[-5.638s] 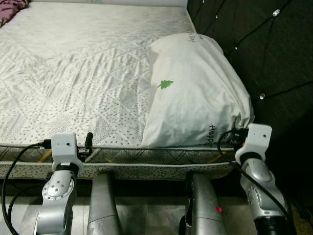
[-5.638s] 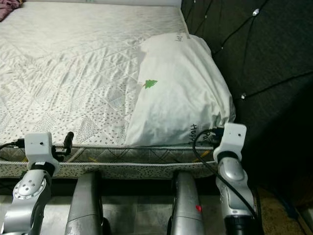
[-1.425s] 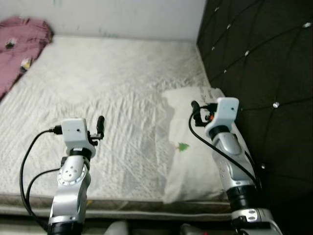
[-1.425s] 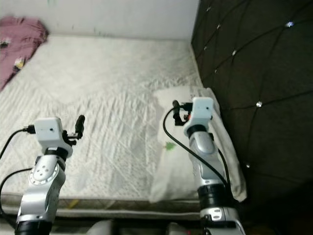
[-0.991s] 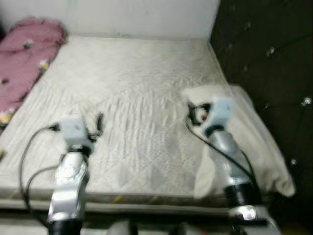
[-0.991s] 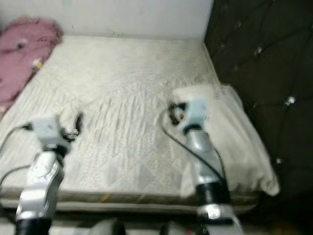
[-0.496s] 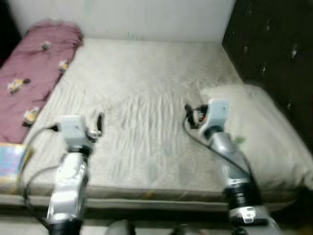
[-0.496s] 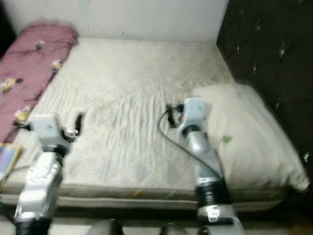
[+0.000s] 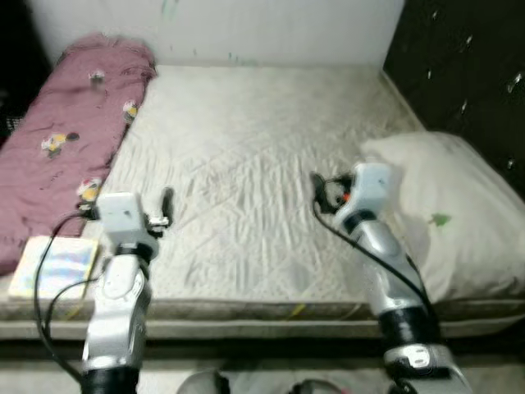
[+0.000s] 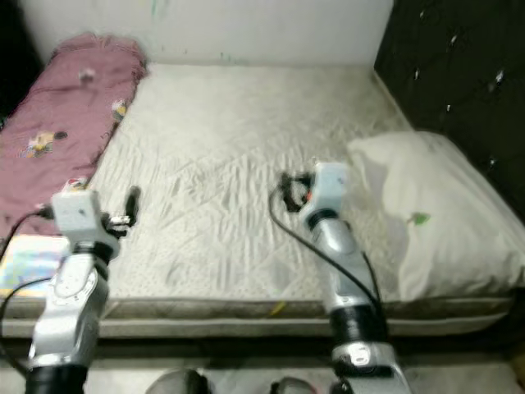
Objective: Clean up the room
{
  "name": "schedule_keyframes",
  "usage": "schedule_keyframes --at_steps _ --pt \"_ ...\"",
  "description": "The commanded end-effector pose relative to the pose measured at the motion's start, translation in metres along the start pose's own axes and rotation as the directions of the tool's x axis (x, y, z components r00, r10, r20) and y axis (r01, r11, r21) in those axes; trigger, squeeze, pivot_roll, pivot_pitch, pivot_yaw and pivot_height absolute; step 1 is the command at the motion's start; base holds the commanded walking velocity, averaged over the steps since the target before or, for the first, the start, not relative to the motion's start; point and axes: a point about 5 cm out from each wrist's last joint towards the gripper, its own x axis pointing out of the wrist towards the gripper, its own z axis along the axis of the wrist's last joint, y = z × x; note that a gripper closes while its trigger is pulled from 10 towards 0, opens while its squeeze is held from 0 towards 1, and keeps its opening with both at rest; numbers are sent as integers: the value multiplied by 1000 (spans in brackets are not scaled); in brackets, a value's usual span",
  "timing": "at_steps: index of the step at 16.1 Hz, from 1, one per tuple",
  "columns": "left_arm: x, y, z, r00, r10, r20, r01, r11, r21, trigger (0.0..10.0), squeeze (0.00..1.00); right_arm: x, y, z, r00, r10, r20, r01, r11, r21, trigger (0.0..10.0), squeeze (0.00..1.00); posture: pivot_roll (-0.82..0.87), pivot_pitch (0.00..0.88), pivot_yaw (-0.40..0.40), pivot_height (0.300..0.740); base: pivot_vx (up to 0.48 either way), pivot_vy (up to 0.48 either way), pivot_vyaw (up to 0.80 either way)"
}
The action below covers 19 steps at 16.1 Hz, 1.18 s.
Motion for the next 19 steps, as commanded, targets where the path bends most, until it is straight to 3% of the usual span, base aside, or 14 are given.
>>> schedule_keyframes --at_steps 1,3,19 --pt "1 4 4 1000 1 10 -1 1000 7 10000 0 3 8 4 1000 18 10 -18 1000 17 10000 0 11 0 -23 740 0 472 -419" --pt "3 5 5 1000 5 11 -5 1000 9 10000 0 5 6 6 1000 10 14 -10 1000 22 10000 0 5 0 -25 740 0 471 -631" --pt "3 3 4 1000 9 10 -9 1000 3 10000 0 4 6 3 1000 17 -9 -17 1000 7 10000 0 4 0 -24 740 0 472 0"
